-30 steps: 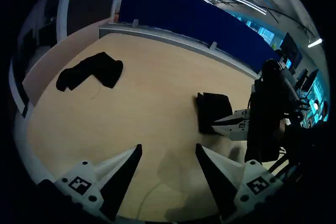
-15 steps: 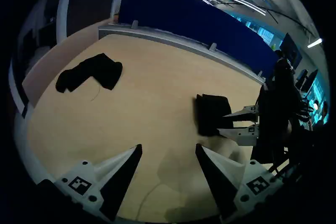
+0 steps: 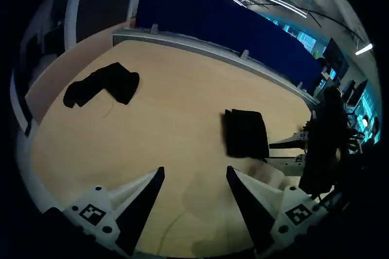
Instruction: Fold towel
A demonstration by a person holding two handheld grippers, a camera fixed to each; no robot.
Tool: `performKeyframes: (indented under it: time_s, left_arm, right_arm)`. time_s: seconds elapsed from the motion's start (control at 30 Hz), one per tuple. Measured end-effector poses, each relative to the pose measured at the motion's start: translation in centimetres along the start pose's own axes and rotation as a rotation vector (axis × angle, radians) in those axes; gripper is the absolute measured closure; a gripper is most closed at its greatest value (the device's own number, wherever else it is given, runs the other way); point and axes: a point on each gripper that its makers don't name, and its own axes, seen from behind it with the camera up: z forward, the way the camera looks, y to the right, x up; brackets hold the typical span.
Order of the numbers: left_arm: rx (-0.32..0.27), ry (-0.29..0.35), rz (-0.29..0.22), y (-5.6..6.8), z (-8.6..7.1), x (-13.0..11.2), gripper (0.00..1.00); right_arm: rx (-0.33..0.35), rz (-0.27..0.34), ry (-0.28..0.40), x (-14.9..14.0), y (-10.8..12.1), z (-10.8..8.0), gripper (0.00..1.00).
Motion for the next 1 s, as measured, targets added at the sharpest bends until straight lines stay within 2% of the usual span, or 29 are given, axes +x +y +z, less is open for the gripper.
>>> performKeyframes:
  time_s: [0.27,0.47,0.93,1.0]
  left_arm:
    - [-0.002,-0.001,0.004,0.3,0.1,-0.1,0.06]
    - [-0.002,-0.001,0.002,0.3,0.2,0.0,0.06]
    - [-0.008,-0.005,-0.002,0.8,0.4,-0.3,0.06]
    - [-0.009,-0.004,-0.001,0.8,0.3,-0.3,0.06]
  right_arm:
    - [-0.012,0.052,-0.032,-2.0,1.2,0.5,0.27]
    - [-0.012,0.062,-0.043,-2.6,1.2,0.9,0.37]
    - [-0.018,0.049,-0.047,-2.8,1.5,0.8,0.92]
    - [-0.031,0.041,-0.043,-2.7,1.7,0.8,0.94]
